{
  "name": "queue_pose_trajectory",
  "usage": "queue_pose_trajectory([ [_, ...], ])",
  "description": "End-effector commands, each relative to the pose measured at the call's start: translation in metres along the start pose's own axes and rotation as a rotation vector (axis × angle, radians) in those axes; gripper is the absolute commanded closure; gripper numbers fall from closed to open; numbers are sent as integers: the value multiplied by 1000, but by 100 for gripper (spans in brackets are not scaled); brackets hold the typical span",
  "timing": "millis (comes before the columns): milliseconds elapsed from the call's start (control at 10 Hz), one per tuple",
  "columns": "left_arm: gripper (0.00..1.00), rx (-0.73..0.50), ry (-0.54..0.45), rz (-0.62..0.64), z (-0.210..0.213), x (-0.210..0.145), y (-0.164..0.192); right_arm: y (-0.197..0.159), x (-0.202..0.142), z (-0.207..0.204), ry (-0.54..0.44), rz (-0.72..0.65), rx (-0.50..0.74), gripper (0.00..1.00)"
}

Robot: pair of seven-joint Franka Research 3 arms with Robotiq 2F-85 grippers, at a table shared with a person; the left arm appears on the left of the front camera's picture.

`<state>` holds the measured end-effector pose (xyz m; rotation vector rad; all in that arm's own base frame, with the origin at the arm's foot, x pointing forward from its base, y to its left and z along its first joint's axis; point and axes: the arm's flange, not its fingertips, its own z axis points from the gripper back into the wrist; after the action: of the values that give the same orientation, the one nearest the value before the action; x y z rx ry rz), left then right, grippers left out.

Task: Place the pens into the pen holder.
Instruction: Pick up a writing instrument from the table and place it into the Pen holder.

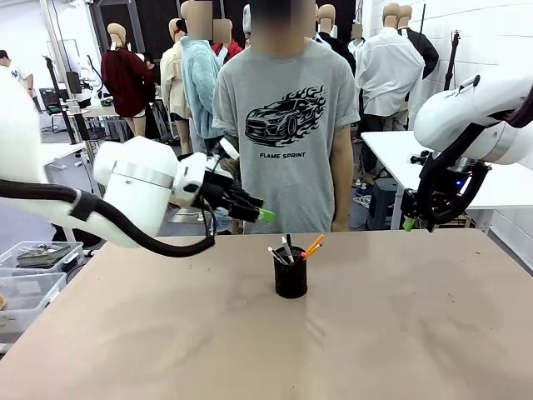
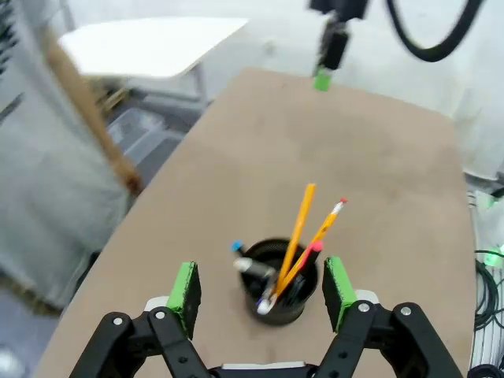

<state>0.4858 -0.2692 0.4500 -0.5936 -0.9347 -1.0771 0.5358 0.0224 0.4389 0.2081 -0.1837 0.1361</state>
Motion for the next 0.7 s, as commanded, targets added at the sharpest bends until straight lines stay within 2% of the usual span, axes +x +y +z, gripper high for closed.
queue_pose_trajectory([
  [0,19,133,190,183,37,24,6,-1,1,-1,-3,8,22,39],
  [300,19,244,281,353,93,44,11,-1,1,-1,-3,8,22,39],
  [400,19,347,331,450,114,47,15,-1,1,-1,-3,8,22,39],
  [600,19,495,421,547,146,45,22,-1,1,-1,-3,8,22,39],
])
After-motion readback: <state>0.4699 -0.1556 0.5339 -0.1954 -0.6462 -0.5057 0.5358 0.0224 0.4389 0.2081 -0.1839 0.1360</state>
